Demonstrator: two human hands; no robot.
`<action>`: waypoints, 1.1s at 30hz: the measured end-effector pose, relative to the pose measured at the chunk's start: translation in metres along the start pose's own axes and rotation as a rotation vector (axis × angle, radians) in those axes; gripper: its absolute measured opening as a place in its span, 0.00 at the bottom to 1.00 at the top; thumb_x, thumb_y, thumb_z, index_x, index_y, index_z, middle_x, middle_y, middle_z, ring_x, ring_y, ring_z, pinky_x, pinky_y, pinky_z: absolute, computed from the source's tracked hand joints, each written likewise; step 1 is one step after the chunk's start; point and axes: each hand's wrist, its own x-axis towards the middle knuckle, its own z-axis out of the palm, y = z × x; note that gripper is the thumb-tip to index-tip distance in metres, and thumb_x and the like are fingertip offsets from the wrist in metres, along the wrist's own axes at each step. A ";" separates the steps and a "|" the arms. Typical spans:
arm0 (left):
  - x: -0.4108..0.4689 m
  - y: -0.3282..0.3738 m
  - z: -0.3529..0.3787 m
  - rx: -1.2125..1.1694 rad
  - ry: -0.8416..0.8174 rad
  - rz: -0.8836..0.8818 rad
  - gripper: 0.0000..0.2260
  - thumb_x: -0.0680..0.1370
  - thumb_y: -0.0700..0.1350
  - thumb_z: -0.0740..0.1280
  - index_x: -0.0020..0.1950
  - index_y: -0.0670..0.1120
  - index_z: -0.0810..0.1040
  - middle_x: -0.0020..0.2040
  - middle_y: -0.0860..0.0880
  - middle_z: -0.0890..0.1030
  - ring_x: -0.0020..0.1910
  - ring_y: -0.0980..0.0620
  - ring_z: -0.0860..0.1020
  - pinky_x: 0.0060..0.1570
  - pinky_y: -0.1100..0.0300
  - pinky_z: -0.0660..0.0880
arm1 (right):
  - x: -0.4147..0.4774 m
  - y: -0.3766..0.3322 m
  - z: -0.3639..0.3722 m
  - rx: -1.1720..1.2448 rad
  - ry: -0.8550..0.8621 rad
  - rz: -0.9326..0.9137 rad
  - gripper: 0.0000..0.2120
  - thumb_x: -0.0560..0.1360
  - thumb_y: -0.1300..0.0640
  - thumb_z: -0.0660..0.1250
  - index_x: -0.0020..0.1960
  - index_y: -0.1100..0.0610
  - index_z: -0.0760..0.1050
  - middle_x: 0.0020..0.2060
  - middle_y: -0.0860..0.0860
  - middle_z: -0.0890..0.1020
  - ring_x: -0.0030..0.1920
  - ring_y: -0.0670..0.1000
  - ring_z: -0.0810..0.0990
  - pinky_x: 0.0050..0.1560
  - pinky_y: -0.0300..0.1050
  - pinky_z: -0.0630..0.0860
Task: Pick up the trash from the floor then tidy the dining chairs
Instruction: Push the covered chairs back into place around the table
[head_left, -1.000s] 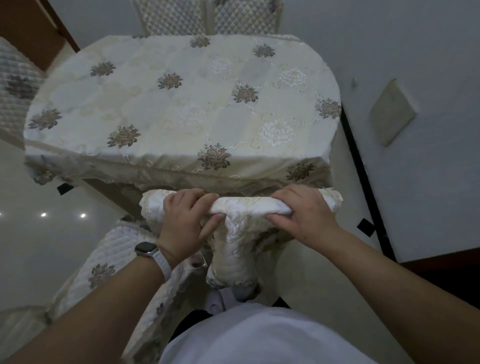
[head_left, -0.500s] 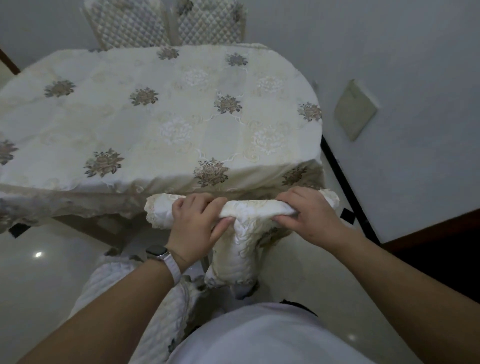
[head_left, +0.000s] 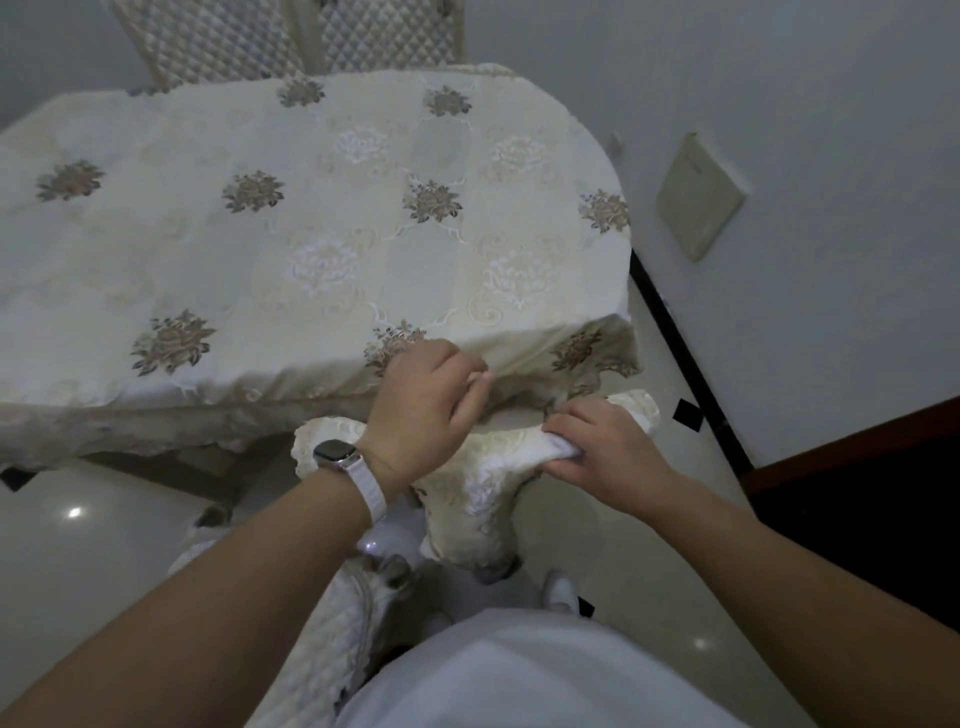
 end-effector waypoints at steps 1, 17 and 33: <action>-0.010 -0.006 0.003 -0.007 -0.033 -0.010 0.10 0.80 0.49 0.65 0.48 0.44 0.82 0.42 0.47 0.78 0.42 0.45 0.76 0.43 0.47 0.73 | 0.001 0.003 0.000 -0.005 -0.006 -0.009 0.20 0.69 0.41 0.68 0.51 0.57 0.81 0.45 0.54 0.80 0.42 0.58 0.78 0.41 0.48 0.72; -0.050 -0.028 0.025 0.199 -0.235 -0.166 0.21 0.77 0.60 0.64 0.59 0.46 0.81 0.52 0.48 0.80 0.50 0.46 0.78 0.49 0.50 0.75 | 0.025 0.052 -0.012 0.051 -0.065 0.021 0.22 0.70 0.40 0.66 0.52 0.56 0.81 0.45 0.53 0.80 0.43 0.59 0.78 0.44 0.54 0.75; -0.065 -0.012 0.008 0.101 -0.202 -0.206 0.19 0.77 0.54 0.63 0.61 0.43 0.81 0.58 0.45 0.81 0.57 0.45 0.78 0.57 0.47 0.76 | 0.003 0.004 -0.027 -0.037 -0.079 0.138 0.21 0.71 0.49 0.68 0.61 0.57 0.78 0.58 0.53 0.79 0.59 0.57 0.77 0.60 0.56 0.72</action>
